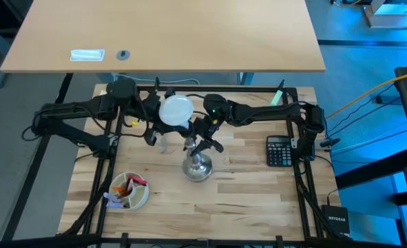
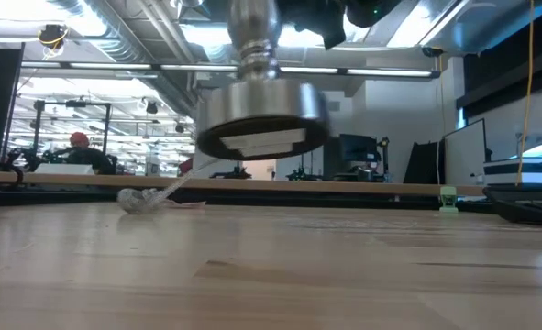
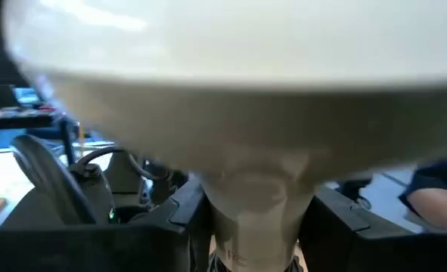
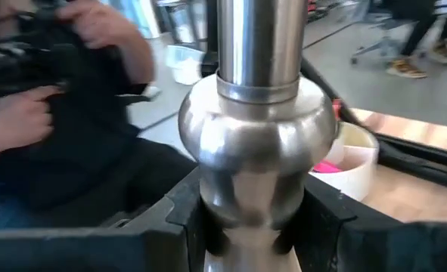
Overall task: Screw lightbulb
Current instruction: Insert the white lightbulb on the silver lamp
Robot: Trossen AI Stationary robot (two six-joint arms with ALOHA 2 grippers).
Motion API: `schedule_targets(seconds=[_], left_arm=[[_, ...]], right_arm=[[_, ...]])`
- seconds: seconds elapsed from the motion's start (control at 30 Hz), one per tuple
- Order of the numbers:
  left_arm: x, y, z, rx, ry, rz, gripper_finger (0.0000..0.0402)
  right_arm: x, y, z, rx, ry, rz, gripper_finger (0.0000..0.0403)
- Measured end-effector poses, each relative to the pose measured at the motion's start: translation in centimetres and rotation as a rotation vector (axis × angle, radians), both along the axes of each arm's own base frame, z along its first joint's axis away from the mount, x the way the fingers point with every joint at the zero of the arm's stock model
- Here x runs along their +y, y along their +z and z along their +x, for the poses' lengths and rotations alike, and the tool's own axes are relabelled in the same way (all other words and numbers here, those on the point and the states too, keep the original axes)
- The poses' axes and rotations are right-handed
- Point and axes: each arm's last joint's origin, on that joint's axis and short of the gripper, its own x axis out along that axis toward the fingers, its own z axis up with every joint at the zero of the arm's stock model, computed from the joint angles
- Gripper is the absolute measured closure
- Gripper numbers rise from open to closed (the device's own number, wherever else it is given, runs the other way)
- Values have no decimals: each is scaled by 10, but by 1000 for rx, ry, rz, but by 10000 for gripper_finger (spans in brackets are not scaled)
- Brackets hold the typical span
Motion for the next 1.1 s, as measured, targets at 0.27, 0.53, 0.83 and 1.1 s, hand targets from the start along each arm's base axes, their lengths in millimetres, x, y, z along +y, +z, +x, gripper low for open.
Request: schedule_targets(seconds=[0.27,0.53,0.83,1.1], left_arm=[[3,-4,-1,50,100,-21,268],[6,-9,-2,105,277,-4,268],[-3,-9,10,21,-52,29,268],[-1,-20,35,-26,-231,48,269]], right_arm=[[-20,-7,2,17,-279,-97,263],[-24,-10,3,27,-396,-158,263],[-9,-6,-3,1,27,-39,263],[8,-8,-6,9,193,-13,263]])
